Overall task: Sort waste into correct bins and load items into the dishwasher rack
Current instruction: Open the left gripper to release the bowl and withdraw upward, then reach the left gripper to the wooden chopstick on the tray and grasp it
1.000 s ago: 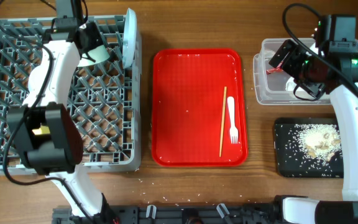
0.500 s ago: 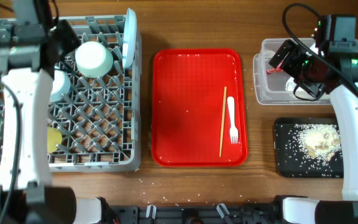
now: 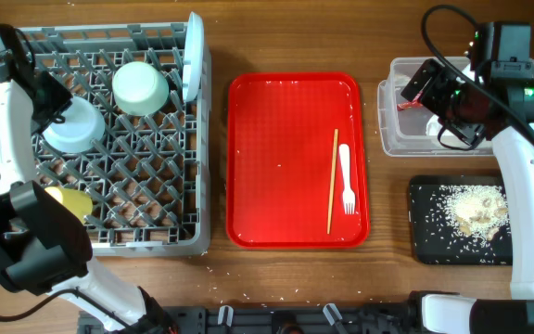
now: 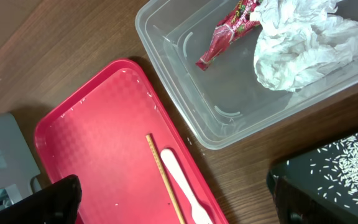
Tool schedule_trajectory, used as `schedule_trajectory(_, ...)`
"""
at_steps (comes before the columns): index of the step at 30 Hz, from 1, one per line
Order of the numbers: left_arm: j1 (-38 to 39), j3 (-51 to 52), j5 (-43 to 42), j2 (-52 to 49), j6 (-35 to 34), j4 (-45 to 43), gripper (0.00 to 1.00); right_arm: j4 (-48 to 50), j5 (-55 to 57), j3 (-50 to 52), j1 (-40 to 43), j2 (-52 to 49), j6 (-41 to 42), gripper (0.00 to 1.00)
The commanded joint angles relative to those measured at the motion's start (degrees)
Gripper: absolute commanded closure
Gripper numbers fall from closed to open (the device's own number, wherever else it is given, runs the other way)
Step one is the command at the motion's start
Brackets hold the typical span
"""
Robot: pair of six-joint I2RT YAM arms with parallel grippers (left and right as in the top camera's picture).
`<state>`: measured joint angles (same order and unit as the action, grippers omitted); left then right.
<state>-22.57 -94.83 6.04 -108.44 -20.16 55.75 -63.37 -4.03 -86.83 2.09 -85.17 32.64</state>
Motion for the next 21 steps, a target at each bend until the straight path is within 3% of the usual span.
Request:
schedule_trajectory(1,-1.25,0.11,-3.08,-0.31,-0.07,0.07,0.56,0.15,-0.26,-0.81,0.02,0.20,-0.98,0.00)
schedule_trajectory(4,-1.44,0.09,-5.73,1.68,-0.09,0.26,0.67,0.15,-0.26,-0.81,0.02,0.20,-0.96,0.00)
schedule_trajectory(6,-1.44,-0.59,-8.79,4.98,-0.09,0.33,0.67,0.15,-0.26,-0.81,0.02,0.20,-0.96,0.00)
schedule_trajectory(8,-1.44,-0.98,-16.63,11.04,-0.28,0.31,0.60,0.15,-0.26,-0.81,0.02,0.20,-0.96,0.00)
schedule_trajectory(10,-1.22,-0.98,-30.99,16.65,-0.26,1.14,0.59,0.13,-0.26,-0.81,0.02,0.20,-0.96,0.00)
schedule_trajectory(12,1.51,-0.98,-44.92,20.57,-0.24,5.14,0.38,0.15,-0.26,-0.81,0.02,0.20,-0.96,0.00)
schedule_trajectory(15,10.23,-0.87,-48.61,21.24,-0.24,13.62,0.30,0.13,-0.26,-0.81,0.02,0.20,-0.96,0.00)
schedule_trajectory(18,28.26,1.27,-46.88,20.94,-0.22,14.71,0.38,0.15,-0.26,-0.81,0.02,0.20,-0.96,0.00)
schedule_trajectory(20,39.98,2.54,-40.11,19.87,-1.05,11.56,0.62,0.15,-0.26,-0.81,0.02,0.20,-0.96,0.00)
schedule_trajectory(21,44.87,3.15,-35.85,19.23,-4.44,10.01,0.63,0.13,-0.26,-0.81,0.02,0.20,-0.96,0.00)
